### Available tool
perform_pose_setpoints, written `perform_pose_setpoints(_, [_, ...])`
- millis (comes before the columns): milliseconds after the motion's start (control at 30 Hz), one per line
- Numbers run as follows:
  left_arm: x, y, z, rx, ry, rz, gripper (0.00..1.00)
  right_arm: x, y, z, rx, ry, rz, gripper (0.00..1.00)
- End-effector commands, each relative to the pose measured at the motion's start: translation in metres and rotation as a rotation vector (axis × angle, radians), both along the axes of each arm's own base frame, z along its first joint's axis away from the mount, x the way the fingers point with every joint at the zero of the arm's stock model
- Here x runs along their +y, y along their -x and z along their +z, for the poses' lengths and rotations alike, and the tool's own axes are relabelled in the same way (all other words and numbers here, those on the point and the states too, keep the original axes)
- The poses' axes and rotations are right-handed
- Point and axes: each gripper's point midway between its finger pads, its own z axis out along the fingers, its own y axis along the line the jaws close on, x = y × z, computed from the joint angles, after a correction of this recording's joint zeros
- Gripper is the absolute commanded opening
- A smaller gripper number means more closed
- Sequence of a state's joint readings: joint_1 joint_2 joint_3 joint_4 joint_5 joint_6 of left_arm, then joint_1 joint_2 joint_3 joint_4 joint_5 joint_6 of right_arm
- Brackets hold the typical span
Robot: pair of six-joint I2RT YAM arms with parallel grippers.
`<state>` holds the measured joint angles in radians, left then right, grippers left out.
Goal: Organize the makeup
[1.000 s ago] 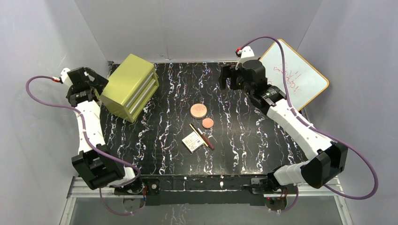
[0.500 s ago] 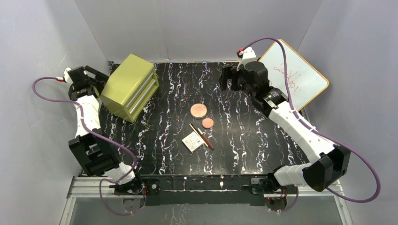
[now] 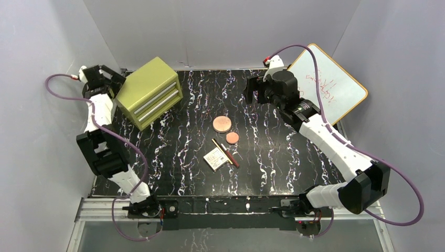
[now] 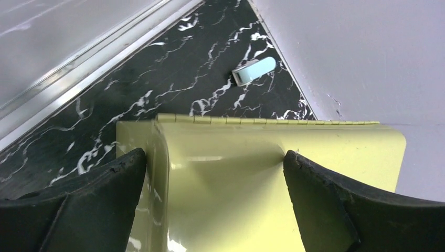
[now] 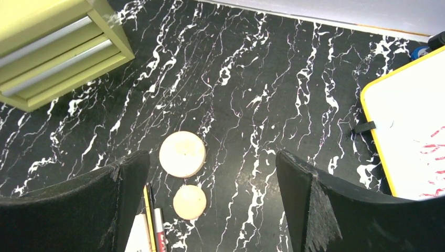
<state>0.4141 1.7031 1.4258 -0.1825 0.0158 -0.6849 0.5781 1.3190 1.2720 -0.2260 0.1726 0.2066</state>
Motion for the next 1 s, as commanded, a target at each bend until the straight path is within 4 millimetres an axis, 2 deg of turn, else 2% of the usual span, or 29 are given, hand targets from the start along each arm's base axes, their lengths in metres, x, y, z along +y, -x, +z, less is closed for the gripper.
perform_pose_setpoints(0, [-0.073,-0.043,0.02,-0.043,0.005,-0.241,0.99,0.007,-0.004,-0.001,-0.017,-0.018,0.017,0.99])
perform_pose_setpoints(167, [-0.105,-0.05,0.01,0.006,-0.001,-0.347,0.99,0.006,-0.005,-0.007,-0.011,-0.012,0.007,0.99])
perform_pose_setpoints(333, [-0.126,-0.031,0.0,0.051,-0.004,-0.395,0.99,0.006,-0.007,-0.011,-0.01,-0.01,0.001,0.99])
perform_pose_setpoints(400, [-0.131,-0.023,0.006,0.054,-0.027,-0.401,0.99,0.008,-0.008,-0.013,-0.004,-0.011,0.008,0.99])
perform_pose_setpoints(467, [-0.129,-0.02,0.021,0.047,-0.078,-0.387,0.99,0.011,-0.009,-0.014,-0.001,-0.015,0.019,0.99])
perform_pose_setpoints(567, [-0.114,-0.023,0.062,0.028,-0.19,-0.345,0.99,0.015,-0.01,-0.016,0.007,-0.019,0.03,0.99])
perform_pose_setpoints(600, [-0.103,-0.028,0.088,0.005,-0.246,-0.312,0.99,0.016,-0.01,-0.016,0.009,-0.02,0.034,0.99])
perform_pose_setpoints(667, [-0.09,-0.034,0.118,-0.006,-0.321,-0.276,0.99,0.018,-0.011,-0.017,0.011,-0.026,0.039,0.99])
perform_pose_setpoints(767, [-0.079,-0.05,0.15,-0.008,-0.395,-0.268,0.99,0.021,-0.01,-0.018,0.02,-0.037,0.047,0.99])
perform_pose_setpoints(867, [-0.075,-0.074,0.164,-0.023,-0.422,-0.282,0.99,0.022,-0.01,-0.019,0.027,-0.041,0.05,0.99])
perform_pose_setpoints(900, [-0.075,-0.082,0.163,-0.028,-0.422,-0.29,0.99,0.022,-0.009,-0.018,0.025,-0.043,0.05,0.99])
perform_pose_setpoints(967, [-0.075,-0.099,0.147,-0.021,-0.413,-0.306,0.99,0.02,-0.009,-0.018,0.026,-0.042,0.047,0.99])
